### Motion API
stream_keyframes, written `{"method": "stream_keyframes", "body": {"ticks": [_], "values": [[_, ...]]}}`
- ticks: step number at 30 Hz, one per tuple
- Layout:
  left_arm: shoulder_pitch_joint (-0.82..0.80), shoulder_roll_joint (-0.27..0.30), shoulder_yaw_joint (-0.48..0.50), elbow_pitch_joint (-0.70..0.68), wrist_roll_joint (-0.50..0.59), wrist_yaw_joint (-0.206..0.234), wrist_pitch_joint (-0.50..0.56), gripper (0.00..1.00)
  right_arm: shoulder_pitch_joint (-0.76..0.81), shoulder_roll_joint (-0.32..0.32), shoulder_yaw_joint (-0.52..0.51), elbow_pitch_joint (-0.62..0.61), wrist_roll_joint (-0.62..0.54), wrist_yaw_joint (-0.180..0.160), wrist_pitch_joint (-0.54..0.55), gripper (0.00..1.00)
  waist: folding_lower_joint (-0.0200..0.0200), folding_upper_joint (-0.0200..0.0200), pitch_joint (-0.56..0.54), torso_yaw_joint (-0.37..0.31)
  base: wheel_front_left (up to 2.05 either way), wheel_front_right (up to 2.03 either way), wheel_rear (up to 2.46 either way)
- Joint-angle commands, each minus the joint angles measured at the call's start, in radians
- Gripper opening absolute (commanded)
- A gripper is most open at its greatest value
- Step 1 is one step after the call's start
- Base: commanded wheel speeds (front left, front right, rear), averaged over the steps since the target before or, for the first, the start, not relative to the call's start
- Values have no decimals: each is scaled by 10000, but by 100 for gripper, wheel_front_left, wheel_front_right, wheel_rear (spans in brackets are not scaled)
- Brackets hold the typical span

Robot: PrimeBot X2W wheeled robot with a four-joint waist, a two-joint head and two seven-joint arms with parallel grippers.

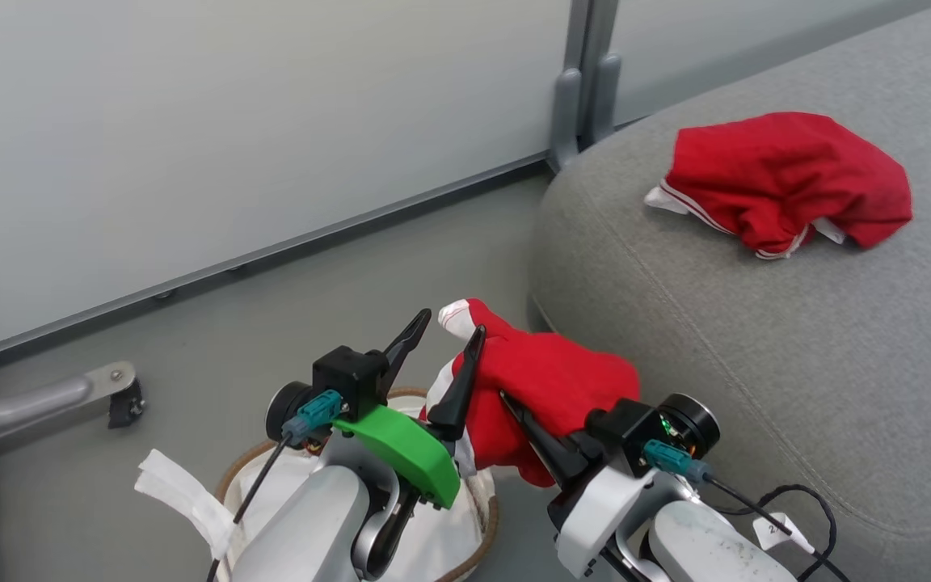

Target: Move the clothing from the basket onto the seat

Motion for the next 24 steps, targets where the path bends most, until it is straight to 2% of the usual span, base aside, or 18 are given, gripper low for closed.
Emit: {"method": "stream_keyframes", "body": {"ticks": [1, 8, 17, 24], "values": [[115, 96, 63, -3, 56, 21, 7, 100, 157, -17, -47, -104, -46, -14, -2, 0, 0, 0, 252, -1257, 0, 0, 0], [66, 114, 28, -34, 211, 21, 7, 100, 359, -10, -454, -445, -84, -14, -1, 0, 0, 0, 496, -2526, 0, 0, 0], [-661, 72, -752, 155, -74, 21, 7, 100, 758, -189, -1816, -1314, -689, -14, -1, 0, 0, 0, 919, -2770, 0, 0, 0], [-832, 169, -952, 210, -187, 21, 7, 100, -310, -1301, -2522, -2304, -1327, -14, -3, 0, 0, 0, 1362, -2843, 0, 0, 0]]}}
